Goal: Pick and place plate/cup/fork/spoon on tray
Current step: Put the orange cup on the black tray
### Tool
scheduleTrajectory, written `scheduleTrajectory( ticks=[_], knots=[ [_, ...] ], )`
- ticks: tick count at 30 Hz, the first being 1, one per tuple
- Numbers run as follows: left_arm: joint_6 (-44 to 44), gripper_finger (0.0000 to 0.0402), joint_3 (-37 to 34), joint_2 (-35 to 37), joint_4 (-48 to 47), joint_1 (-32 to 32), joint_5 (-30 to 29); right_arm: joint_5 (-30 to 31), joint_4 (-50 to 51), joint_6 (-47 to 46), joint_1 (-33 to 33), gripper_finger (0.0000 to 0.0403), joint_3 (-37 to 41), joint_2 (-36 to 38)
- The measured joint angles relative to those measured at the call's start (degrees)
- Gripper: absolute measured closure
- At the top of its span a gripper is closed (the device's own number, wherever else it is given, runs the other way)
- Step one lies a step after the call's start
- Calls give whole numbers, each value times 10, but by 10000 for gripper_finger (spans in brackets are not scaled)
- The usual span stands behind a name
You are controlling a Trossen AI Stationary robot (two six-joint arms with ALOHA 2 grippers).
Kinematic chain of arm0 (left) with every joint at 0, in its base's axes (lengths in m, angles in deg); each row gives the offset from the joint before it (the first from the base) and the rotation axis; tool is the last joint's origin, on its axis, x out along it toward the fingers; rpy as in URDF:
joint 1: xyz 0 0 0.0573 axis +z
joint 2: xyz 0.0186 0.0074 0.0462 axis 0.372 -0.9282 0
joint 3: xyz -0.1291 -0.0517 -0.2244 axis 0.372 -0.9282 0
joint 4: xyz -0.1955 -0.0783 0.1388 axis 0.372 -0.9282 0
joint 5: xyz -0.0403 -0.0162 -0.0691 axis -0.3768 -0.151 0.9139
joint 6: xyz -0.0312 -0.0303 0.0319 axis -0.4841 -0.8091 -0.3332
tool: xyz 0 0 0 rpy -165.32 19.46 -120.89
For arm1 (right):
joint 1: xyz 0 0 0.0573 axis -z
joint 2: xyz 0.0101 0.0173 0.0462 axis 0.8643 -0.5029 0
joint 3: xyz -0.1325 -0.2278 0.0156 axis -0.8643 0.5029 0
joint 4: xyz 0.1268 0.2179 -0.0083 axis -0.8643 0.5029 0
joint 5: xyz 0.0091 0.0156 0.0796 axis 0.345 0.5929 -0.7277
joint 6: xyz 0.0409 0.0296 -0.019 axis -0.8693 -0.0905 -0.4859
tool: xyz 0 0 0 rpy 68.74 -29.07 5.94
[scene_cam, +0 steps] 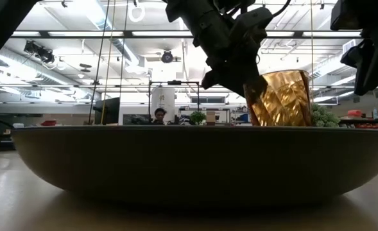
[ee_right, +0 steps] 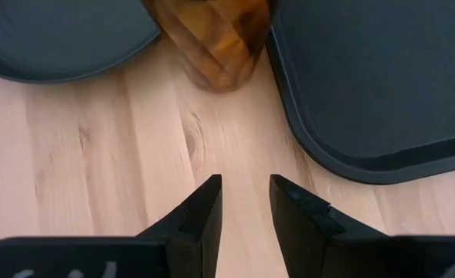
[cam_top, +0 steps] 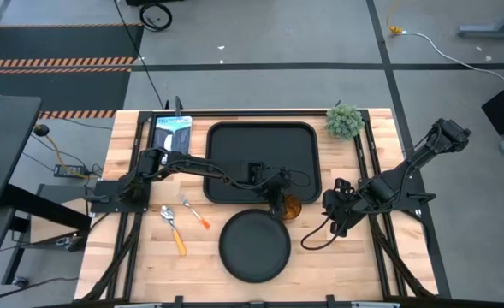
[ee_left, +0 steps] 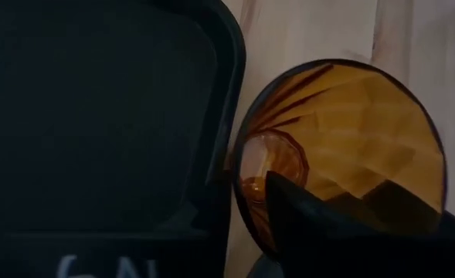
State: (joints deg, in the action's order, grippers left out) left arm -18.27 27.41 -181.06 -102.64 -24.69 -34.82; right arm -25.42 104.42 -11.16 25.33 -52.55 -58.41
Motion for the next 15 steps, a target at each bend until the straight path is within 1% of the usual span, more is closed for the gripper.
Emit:
scheduleTrajectory(
  ticks=[4, 9, 15],
  knots=[
    [20, 347, 0, 0, 0, 0, -10, 0, -11, -17, 2, 287, 0, 0],
    [49, 386, 0, 0, 9, 0, -9, 0, -26, -39, 2, 287, 0, 0],
    [69, 384, 0, 0, 15, 3, -10, 0, -47, -48, 2, 287, 0, 12]
  ],
)
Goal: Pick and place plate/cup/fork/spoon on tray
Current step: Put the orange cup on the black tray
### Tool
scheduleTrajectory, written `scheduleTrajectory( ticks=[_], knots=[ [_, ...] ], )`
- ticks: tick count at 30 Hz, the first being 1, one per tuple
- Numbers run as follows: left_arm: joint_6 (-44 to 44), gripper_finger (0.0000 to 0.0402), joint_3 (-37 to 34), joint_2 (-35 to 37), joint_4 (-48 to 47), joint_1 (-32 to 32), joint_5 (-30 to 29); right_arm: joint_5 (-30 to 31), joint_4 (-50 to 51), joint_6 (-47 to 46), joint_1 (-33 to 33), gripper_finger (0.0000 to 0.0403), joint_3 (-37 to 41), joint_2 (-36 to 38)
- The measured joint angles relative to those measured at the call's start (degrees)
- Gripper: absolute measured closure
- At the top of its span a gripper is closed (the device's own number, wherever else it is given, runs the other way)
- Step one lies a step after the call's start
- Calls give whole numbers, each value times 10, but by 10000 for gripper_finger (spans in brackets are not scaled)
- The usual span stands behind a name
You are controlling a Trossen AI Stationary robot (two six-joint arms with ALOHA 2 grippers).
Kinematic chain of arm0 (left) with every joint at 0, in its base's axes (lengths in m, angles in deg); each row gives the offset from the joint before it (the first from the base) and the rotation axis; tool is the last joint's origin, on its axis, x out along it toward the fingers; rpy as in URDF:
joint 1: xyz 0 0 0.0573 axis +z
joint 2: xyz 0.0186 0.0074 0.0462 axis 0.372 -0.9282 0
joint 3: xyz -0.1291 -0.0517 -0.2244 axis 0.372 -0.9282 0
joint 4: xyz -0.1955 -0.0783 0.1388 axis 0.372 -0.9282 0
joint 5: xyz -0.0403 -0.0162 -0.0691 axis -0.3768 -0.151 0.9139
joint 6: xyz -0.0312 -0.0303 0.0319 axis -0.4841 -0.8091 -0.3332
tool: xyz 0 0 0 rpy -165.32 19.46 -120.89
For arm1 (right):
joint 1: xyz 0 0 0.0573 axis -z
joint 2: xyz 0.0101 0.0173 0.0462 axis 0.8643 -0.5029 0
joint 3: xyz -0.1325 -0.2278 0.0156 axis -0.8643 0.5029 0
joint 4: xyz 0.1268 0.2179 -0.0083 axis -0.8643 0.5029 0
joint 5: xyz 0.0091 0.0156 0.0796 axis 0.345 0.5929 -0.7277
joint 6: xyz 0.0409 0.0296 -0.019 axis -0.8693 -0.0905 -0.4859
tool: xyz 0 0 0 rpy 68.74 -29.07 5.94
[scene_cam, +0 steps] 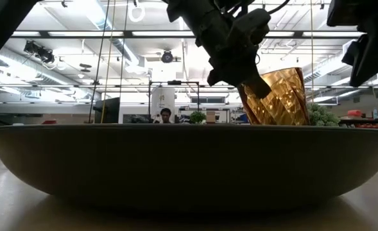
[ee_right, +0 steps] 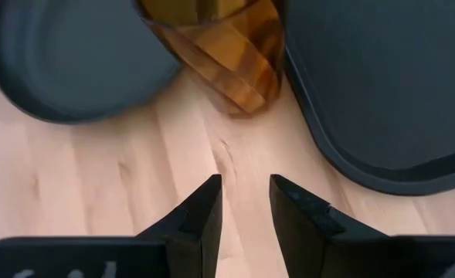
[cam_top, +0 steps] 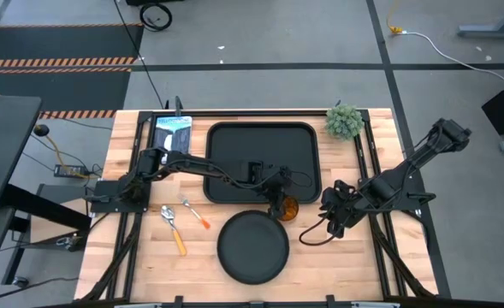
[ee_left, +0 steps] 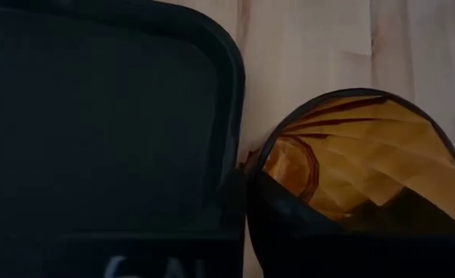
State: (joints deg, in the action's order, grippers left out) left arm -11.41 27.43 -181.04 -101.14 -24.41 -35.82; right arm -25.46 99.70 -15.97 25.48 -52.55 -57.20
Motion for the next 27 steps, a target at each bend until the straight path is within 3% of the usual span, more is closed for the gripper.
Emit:
scheduleTrajectory(
  ticks=[20, 27],
  knots=[
    [18, 386, 0, 0, 7, 11, 19, 21, 1, 1, 0, 287, 0, 81],
    [33, 386, -1, 34, 2, 18, 30, 27, 5, 4, 0, 287, 0, 90]
  ],
)
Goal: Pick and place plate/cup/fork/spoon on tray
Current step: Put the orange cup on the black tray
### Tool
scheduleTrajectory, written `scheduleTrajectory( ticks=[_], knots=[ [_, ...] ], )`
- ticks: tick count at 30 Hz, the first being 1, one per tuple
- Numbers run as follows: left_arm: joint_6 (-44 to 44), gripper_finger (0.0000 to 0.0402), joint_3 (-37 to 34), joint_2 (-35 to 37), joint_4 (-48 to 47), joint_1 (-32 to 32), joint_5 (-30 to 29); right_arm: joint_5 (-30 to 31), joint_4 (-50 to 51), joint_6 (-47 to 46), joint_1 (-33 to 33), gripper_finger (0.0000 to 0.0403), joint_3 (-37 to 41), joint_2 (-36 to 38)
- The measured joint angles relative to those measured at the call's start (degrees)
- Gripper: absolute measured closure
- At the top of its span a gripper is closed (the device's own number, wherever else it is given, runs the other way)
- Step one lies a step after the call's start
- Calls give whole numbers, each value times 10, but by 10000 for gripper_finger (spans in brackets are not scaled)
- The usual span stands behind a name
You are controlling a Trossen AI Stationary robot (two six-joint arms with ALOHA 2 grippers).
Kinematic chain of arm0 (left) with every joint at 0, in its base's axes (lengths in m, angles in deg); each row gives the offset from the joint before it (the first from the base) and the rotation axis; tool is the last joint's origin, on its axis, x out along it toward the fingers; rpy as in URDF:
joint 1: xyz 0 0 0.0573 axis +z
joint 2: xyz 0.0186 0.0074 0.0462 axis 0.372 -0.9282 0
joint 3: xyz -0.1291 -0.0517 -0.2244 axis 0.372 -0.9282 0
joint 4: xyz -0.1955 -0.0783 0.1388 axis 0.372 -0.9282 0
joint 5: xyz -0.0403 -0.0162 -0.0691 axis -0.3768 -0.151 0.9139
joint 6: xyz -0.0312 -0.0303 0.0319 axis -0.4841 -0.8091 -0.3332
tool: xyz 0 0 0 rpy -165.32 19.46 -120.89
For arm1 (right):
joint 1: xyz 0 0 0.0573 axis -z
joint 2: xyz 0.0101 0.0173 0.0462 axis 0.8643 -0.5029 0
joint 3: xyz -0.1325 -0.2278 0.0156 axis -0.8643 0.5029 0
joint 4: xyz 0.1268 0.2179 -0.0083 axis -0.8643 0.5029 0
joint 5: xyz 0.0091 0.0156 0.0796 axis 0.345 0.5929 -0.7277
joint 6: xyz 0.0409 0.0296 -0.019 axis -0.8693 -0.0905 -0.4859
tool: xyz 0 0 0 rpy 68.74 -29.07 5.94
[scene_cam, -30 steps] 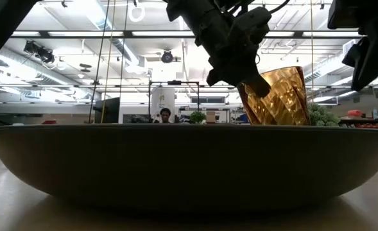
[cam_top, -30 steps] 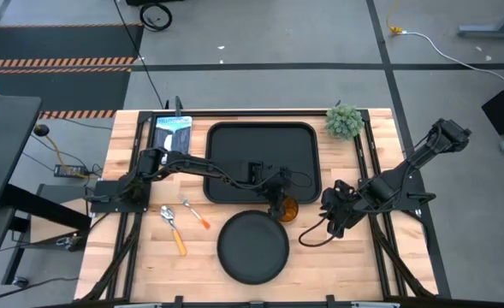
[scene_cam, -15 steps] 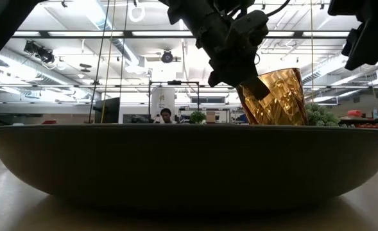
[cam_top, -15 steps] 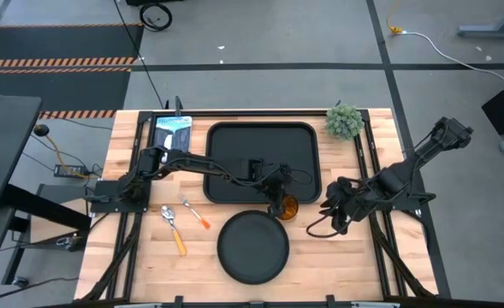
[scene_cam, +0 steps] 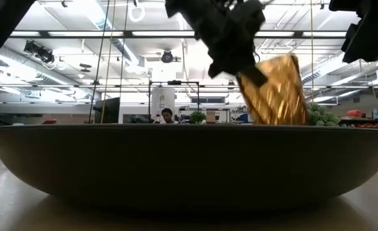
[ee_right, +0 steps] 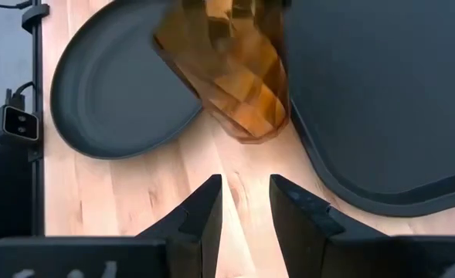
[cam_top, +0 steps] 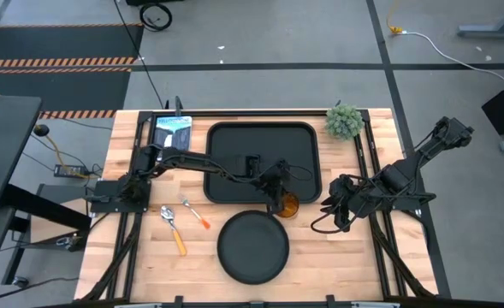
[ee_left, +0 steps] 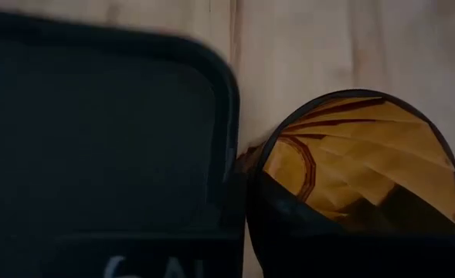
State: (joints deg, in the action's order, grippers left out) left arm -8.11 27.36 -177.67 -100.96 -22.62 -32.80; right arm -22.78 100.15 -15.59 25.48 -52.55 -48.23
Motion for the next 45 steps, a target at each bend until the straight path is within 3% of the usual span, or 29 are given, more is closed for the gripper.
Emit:
scheduleTrajectory(
  ticks=[9, 17, 23, 30, 40, 45],
  knots=[
    [38, 386, 0, 78, -56, 63, 24, 13, 0, 12, 0, 287, 0, 2],
    [84, 386, 0, 85, -187, 182, 21, 44, 1, 37, 0, 287, 0, 4],
    [125, 386, 0, 82, -222, 288, 21, 86, 2, 84, 1, 287, 0, 3],
    [120, 386, -44, 81, -235, 386, 21, 91, -1, 124, 29, 287, 0, 4],
    [112, 386, -109, 82, -209, 390, 16, 78, -1, 175, 77, 287, 0, 34],
    [89, 386, -111, 80, -112, 372, 53, 78, -2, 181, 96, 287, 0, 48]
  ],
)
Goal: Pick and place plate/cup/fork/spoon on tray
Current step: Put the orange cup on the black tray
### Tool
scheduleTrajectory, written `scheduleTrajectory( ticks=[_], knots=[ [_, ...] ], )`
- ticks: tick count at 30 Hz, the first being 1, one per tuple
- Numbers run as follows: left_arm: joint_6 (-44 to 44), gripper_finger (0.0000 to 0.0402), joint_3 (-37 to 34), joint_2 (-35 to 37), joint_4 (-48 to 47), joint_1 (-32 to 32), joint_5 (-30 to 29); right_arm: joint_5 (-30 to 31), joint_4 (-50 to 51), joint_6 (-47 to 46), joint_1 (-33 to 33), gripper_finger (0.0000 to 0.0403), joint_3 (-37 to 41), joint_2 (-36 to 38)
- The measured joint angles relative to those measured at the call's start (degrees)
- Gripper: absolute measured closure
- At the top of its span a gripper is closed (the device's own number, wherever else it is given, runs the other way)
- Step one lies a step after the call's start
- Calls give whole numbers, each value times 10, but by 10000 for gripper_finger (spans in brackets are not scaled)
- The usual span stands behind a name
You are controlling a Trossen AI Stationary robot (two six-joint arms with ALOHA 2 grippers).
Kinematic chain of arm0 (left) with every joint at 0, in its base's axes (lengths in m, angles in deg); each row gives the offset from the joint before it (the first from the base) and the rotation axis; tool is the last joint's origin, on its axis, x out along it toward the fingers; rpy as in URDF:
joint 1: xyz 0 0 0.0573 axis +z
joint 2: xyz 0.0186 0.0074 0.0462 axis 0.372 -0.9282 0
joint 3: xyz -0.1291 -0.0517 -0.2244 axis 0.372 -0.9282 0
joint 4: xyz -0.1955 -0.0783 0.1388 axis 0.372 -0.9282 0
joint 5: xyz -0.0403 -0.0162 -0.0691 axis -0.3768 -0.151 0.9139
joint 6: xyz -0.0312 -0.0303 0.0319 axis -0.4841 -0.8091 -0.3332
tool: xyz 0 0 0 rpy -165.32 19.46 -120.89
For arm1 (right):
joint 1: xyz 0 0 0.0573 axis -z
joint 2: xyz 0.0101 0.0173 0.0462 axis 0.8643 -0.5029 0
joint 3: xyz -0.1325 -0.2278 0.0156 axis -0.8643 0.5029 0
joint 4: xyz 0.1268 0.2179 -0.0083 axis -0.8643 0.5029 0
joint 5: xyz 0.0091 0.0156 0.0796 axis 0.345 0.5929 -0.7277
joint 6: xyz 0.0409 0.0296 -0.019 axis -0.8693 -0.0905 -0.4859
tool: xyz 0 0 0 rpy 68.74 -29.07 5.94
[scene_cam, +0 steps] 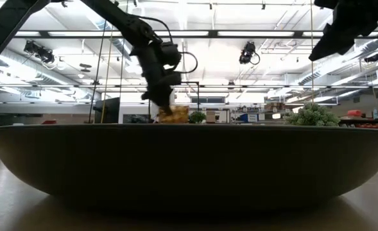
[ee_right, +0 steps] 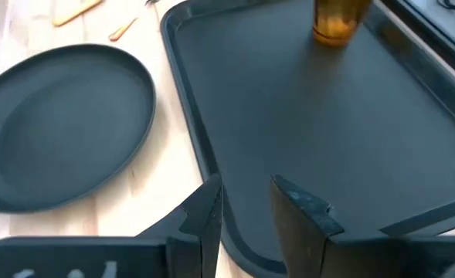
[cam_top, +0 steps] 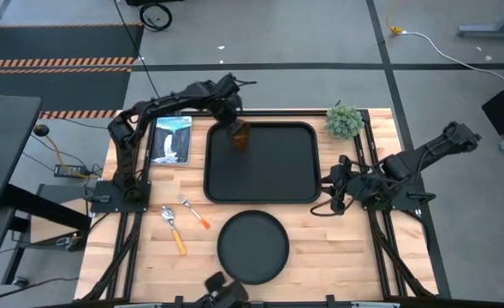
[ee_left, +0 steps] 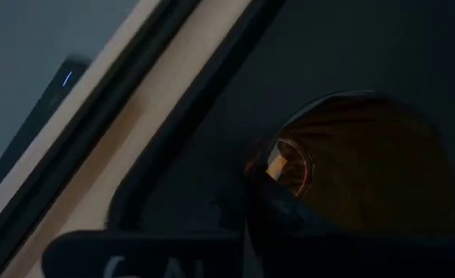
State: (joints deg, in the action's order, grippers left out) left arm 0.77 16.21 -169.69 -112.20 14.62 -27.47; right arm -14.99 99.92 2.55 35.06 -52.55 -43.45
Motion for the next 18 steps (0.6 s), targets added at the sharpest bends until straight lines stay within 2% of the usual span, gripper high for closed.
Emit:
scheduleTrajectory(
  ticks=[6, 13, 18],
  knots=[
    [-27, 386, 1, -33, 115, -56, 7, -19, -17, 17, 21, 287, 0, 1],
    [-33, 384, 24, -55, 125, -77, -3, -43, -31, 28, 36, 287, 0, 1],
    [-31, 352, 25, -55, 141, -78, -5, -45, -33, 28, 39, 287, 0, 1]
  ],
)
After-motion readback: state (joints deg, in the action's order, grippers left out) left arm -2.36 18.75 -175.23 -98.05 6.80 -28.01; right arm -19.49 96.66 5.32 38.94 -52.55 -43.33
